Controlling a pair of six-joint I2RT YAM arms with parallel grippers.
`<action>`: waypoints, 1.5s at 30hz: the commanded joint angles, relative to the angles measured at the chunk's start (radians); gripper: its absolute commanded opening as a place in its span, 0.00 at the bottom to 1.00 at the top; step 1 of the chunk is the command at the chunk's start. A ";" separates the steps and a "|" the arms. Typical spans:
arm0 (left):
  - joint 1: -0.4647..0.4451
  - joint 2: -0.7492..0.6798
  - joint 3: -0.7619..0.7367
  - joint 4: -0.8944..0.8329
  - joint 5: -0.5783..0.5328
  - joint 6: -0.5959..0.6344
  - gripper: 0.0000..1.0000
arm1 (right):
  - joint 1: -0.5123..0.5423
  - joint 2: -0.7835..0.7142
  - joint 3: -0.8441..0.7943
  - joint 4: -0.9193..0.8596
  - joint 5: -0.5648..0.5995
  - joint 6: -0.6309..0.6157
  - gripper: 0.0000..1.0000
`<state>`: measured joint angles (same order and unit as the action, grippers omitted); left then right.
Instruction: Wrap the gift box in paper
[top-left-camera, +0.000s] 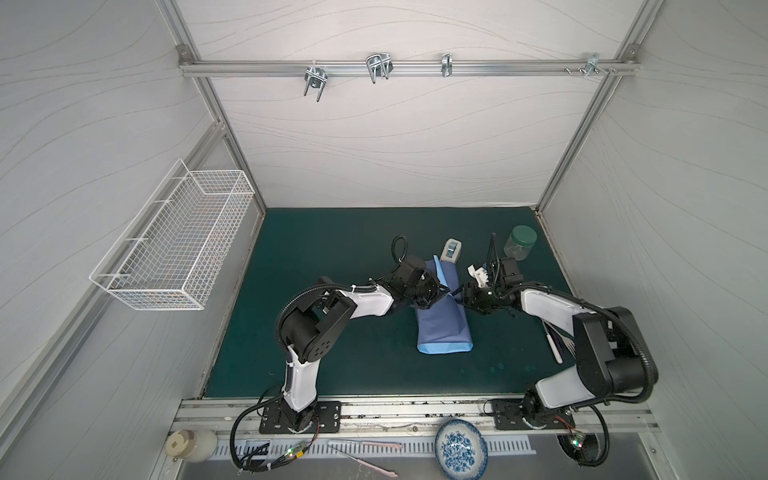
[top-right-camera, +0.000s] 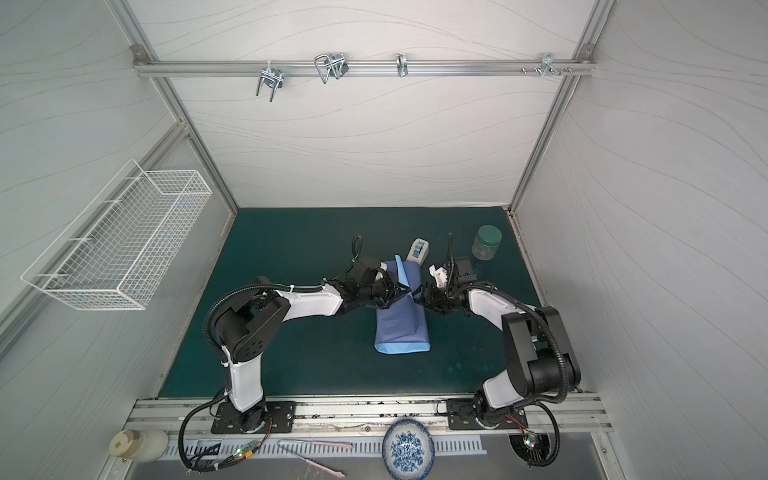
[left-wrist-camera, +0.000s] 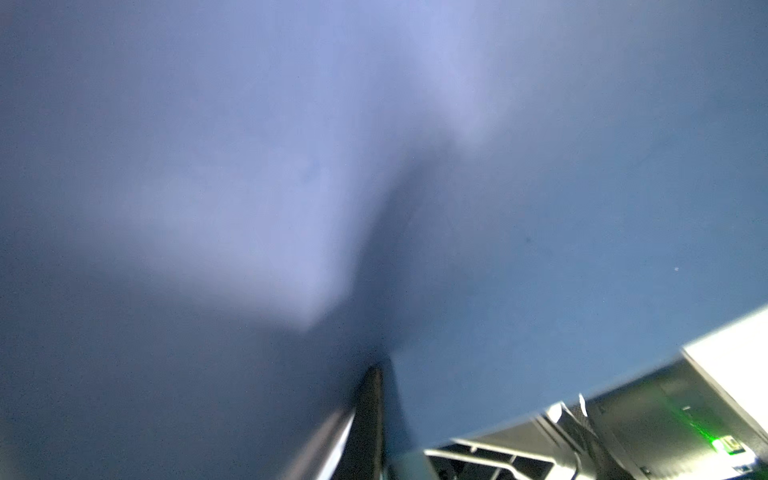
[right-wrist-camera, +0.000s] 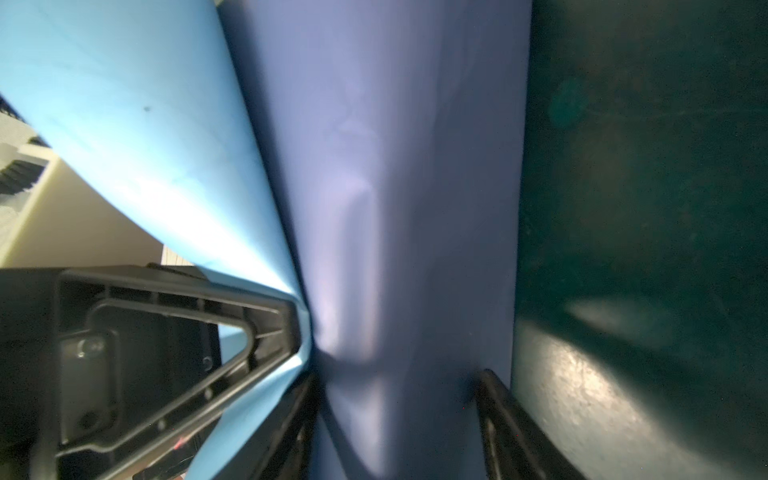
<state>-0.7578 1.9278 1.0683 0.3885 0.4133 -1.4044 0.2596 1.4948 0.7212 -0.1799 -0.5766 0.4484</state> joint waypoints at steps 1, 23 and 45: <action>-0.019 0.049 0.007 0.085 0.012 -0.031 0.00 | 0.014 0.019 -0.011 -0.060 0.071 -0.008 0.61; -0.049 0.131 -0.103 0.293 0.011 -0.110 0.00 | 0.017 0.013 -0.011 -0.059 0.072 -0.008 0.61; -0.052 0.165 -0.223 0.411 0.003 -0.109 0.00 | 0.013 -0.016 0.006 -0.082 0.081 -0.013 0.62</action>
<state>-0.7731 1.9945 0.9176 0.9016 0.3985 -1.4727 0.2596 1.4857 0.7235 -0.1844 -0.5541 0.4484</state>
